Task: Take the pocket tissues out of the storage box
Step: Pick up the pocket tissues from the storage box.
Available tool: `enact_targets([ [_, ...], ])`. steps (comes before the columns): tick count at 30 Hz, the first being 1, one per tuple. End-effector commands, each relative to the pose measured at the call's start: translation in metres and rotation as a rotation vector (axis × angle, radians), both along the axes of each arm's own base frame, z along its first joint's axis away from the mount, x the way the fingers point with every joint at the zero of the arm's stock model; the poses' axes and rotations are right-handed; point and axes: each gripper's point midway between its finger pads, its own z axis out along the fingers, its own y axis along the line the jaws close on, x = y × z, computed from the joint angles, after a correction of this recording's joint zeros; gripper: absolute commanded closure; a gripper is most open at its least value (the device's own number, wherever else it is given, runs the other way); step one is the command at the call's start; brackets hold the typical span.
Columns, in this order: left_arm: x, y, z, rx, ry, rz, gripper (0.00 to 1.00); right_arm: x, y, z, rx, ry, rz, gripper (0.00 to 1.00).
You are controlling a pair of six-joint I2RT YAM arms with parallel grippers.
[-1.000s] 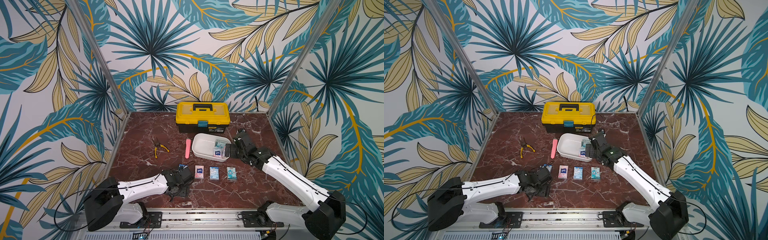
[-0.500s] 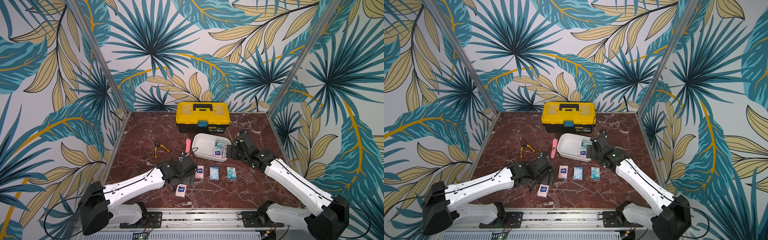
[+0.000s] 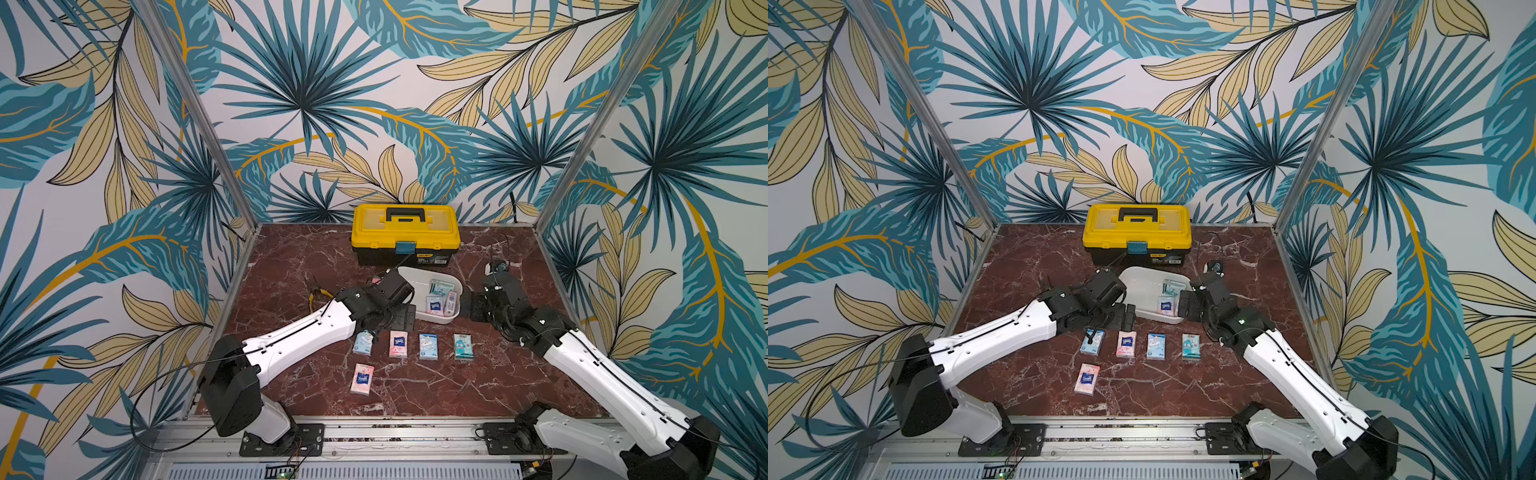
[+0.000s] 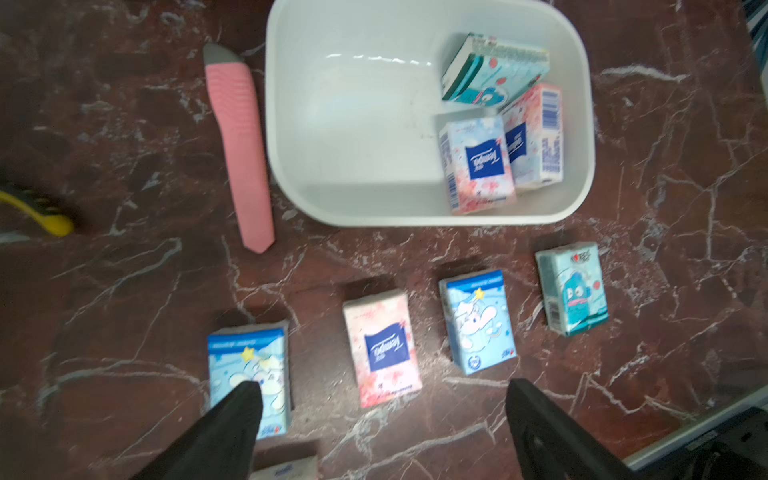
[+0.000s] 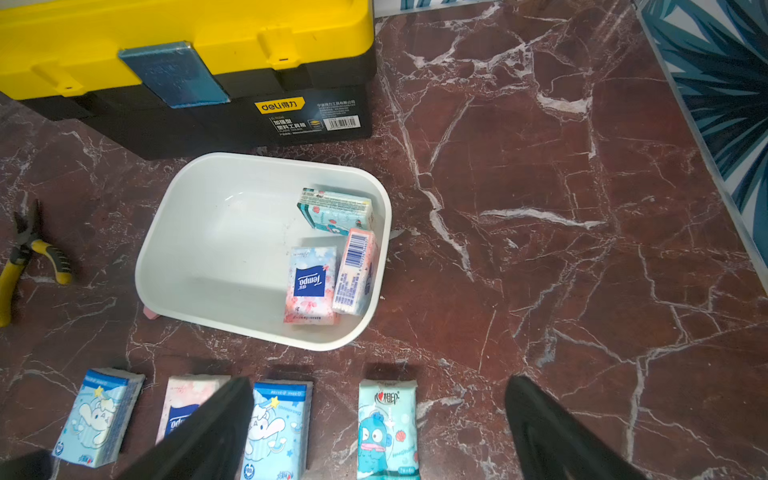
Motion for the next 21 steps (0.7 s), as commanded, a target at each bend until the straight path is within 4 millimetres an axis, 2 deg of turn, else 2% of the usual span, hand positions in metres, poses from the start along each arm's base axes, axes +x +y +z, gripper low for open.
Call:
enact_targets([
  [1,0.026,-0.030,0.016,-0.071,-0.049,-0.042,0.04,-0.009,-0.008,-0.007,-0.013,0.023,-0.021,0.01],
  [4,0.045,-0.046,0.011,-0.084,-0.045,-0.047,0.05,-0.012,-0.009,-0.006,-0.011,0.021,-0.021,0.01],
  [8,0.061,-0.071,0.002,-0.112,0.002,-0.091,0.08,-0.014,-0.012,-0.004,-0.016,0.016,-0.024,0.01],
  [13,0.074,-0.095,-0.020,-0.108,0.053,-0.118,0.12,-0.017,-0.015,0.000,-0.013,0.004,-0.027,0.01],
  [21,0.087,-0.113,-0.050,-0.071,0.111,-0.136,0.16,-0.020,-0.018,0.002,-0.023,-0.001,-0.027,0.01],
])
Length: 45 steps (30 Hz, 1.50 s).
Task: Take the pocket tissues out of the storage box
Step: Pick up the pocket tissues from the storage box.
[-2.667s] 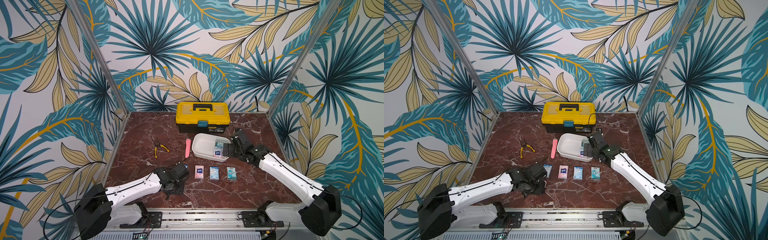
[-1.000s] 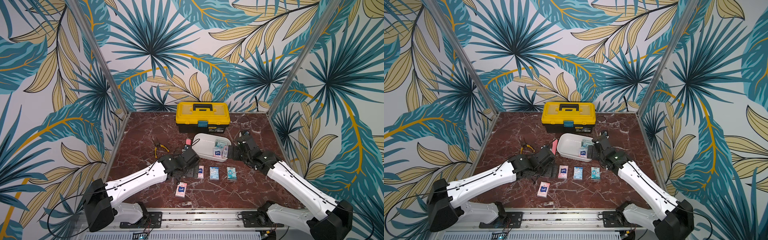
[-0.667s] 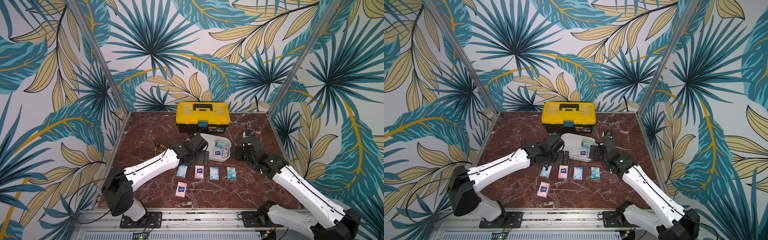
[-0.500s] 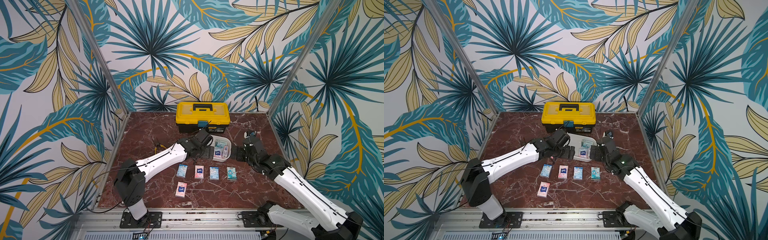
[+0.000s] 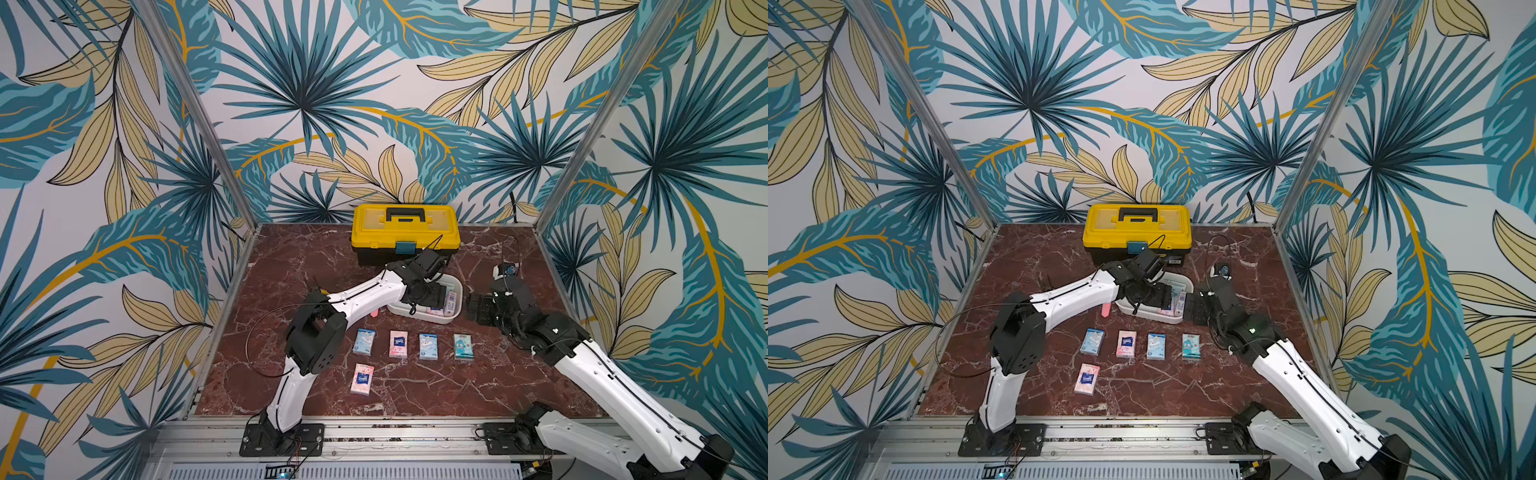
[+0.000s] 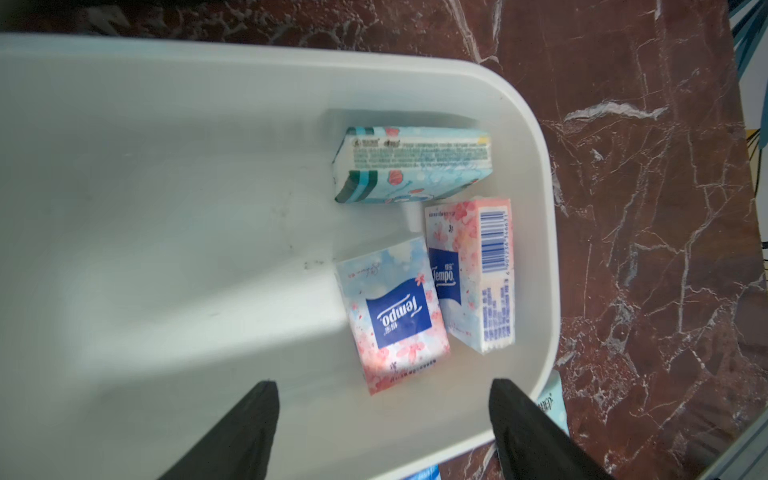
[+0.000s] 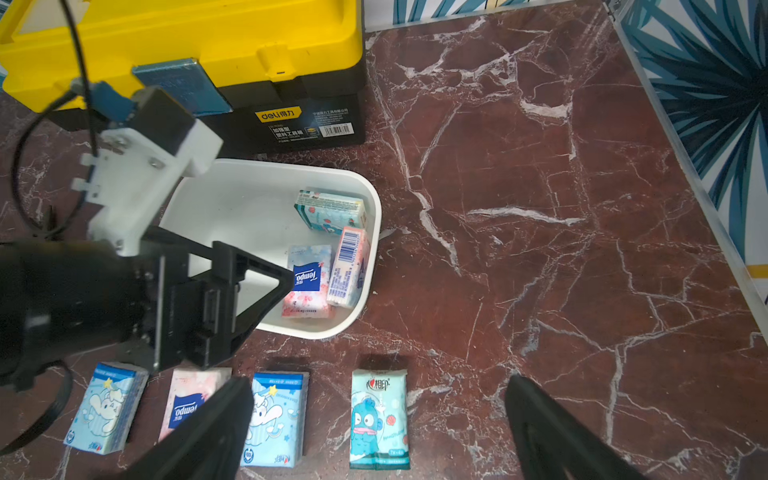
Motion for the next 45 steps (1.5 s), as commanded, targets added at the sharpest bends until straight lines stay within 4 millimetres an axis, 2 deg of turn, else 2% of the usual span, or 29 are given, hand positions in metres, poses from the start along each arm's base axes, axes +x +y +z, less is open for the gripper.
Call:
enact_targets([
  [1,0.005,-0.010,0.009,-0.013,0.001,-0.027,0.16,-0.006,-0.008,-0.008,-0.028,0.020,-0.017,0.01],
  [13,0.014,-0.025,-0.019,0.005,0.044,-0.049,0.20,-0.009,-0.012,-0.007,-0.052,0.016,-0.018,0.01],
  [24,0.024,-0.027,-0.039,0.059,0.043,-0.047,0.28,-0.010,-0.016,-0.007,-0.079,0.017,-0.019,0.01],
  [26,0.024,-0.024,-0.057,0.093,0.061,-0.046,0.29,-0.009,-0.016,-0.007,-0.082,0.020,-0.018,0.01],
  [29,0.026,-0.018,-0.063,0.133,0.056,-0.042,0.29,-0.009,-0.016,-0.009,-0.083,0.024,-0.017,0.01],
  [32,0.026,-0.012,-0.067,0.170,0.050,-0.043,0.30,-0.009,-0.016,-0.009,-0.086,0.026,-0.018,0.01],
  [40,0.025,-0.006,-0.064,0.199,0.044,-0.051,0.43,-0.006,-0.015,-0.011,-0.096,0.032,-0.016,0.01],
  [45,0.026,-0.004,-0.049,0.195,0.020,-0.046,0.46,-0.005,-0.014,-0.012,-0.104,0.040,-0.014,0.01],
])
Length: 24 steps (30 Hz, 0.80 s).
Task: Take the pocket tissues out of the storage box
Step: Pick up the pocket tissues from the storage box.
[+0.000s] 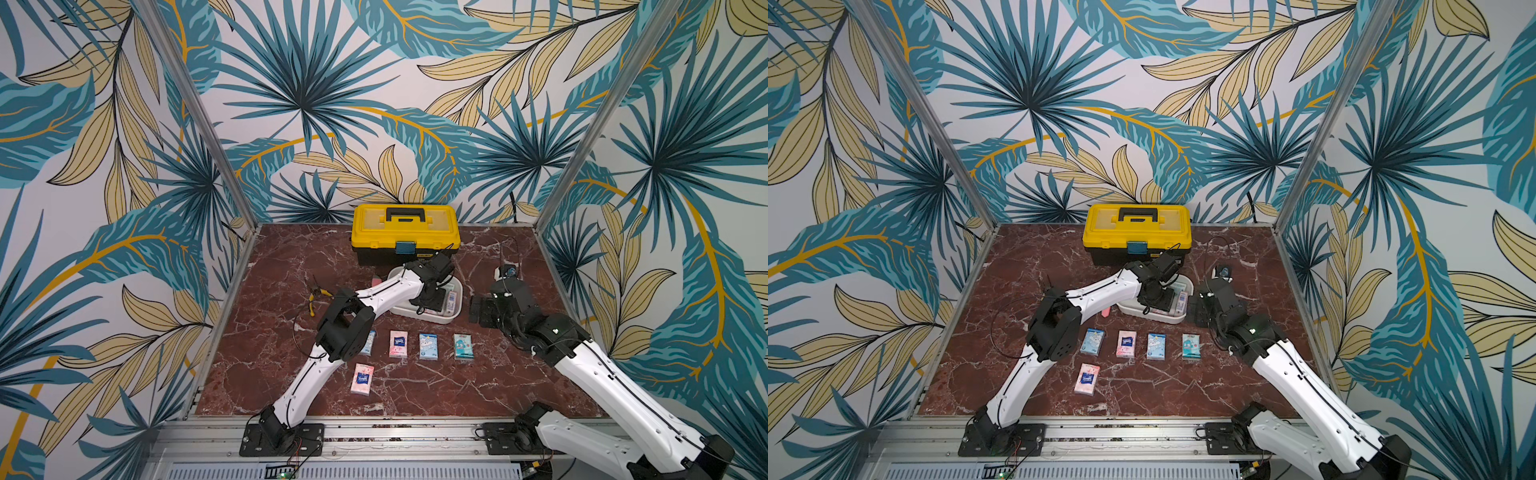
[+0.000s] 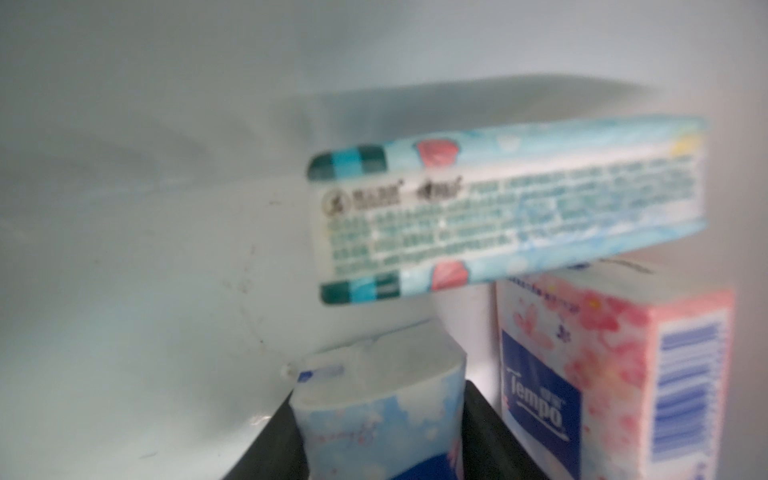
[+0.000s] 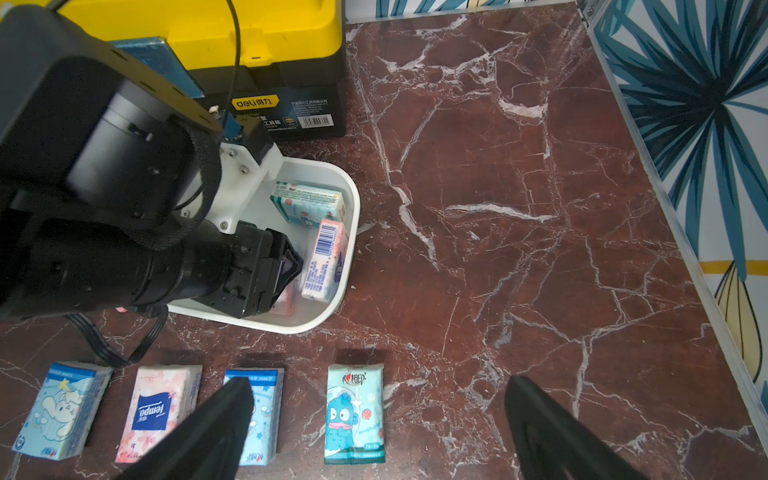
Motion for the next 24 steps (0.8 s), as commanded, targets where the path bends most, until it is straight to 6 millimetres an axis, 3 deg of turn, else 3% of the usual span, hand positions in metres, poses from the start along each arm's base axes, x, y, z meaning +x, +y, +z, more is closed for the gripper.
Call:
enact_targets([
  [1,0.003,0.007,0.014,0.027,-0.027,0.001,0.47,-0.001,-0.005,-0.007,-0.039,0.021,-0.005,0.01],
  [3,0.005,0.006,0.036,-0.001,-0.057,0.004,0.47,-0.001,-0.004,-0.007,-0.040,0.022,-0.004,0.01],
  [15,-0.003,0.011,0.095,-0.104,-0.113,0.040,0.48,0.005,-0.001,-0.014,-0.035,0.036,-0.009,0.01],
  [24,-0.031,0.041,0.130,-0.132,-0.127,0.082,0.48,0.015,0.009,-0.022,-0.016,0.052,0.015,0.01],
])
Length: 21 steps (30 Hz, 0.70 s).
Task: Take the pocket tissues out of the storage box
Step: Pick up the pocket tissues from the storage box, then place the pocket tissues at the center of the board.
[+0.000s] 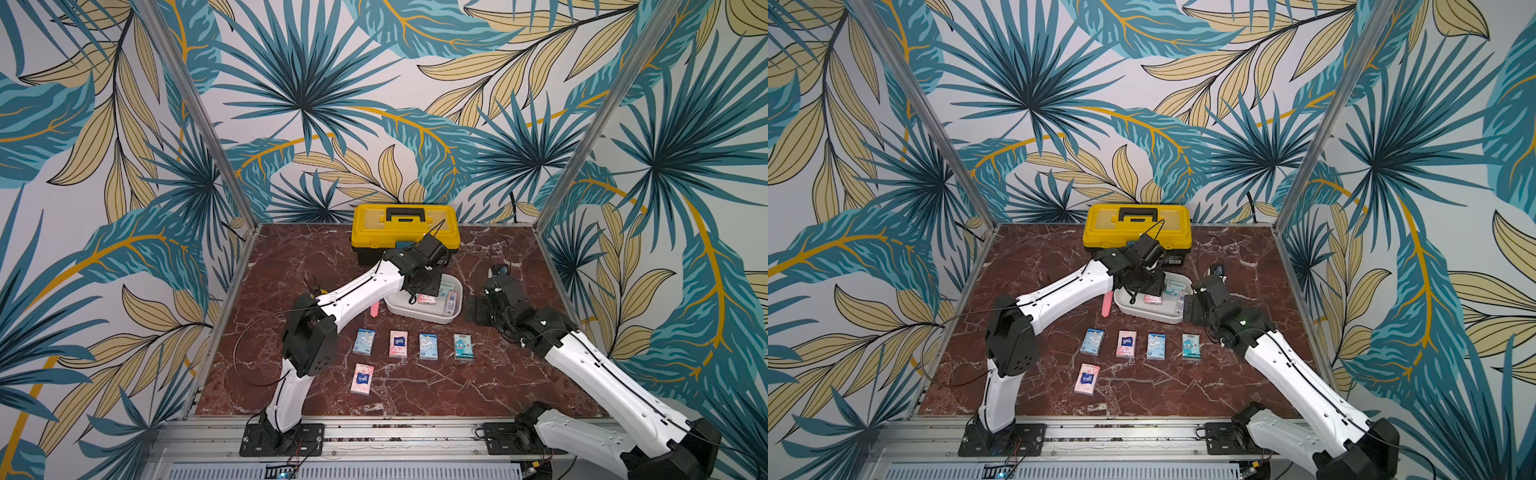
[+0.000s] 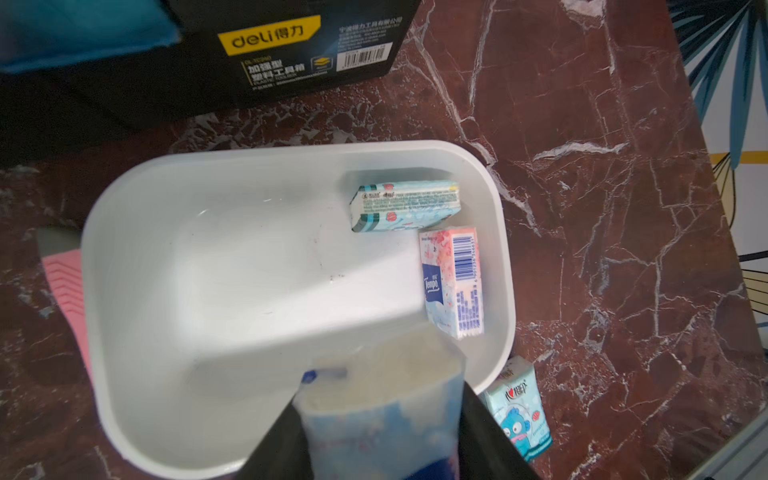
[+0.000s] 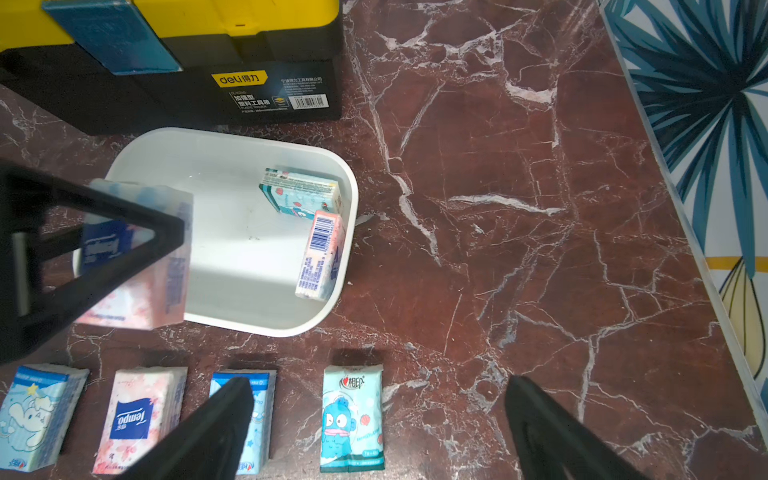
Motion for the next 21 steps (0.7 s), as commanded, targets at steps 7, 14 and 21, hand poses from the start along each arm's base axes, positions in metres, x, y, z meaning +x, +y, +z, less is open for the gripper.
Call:
enact_targets([
  [7,-0.052,0.039,0.005,0.022,0.052,0.045,0.48,0.013,0.010,-0.010,0.010,0.016,0.019,0.01],
  [14,-0.097,0.058,-0.002,0.071,0.071,0.058,0.48,0.023,0.016,-0.016,0.005,0.036,0.033,0.01],
  [21,-0.139,0.071,-0.022,0.021,0.171,0.075,0.48,0.029,0.019,-0.017,0.012,0.033,0.025,0.01],
])
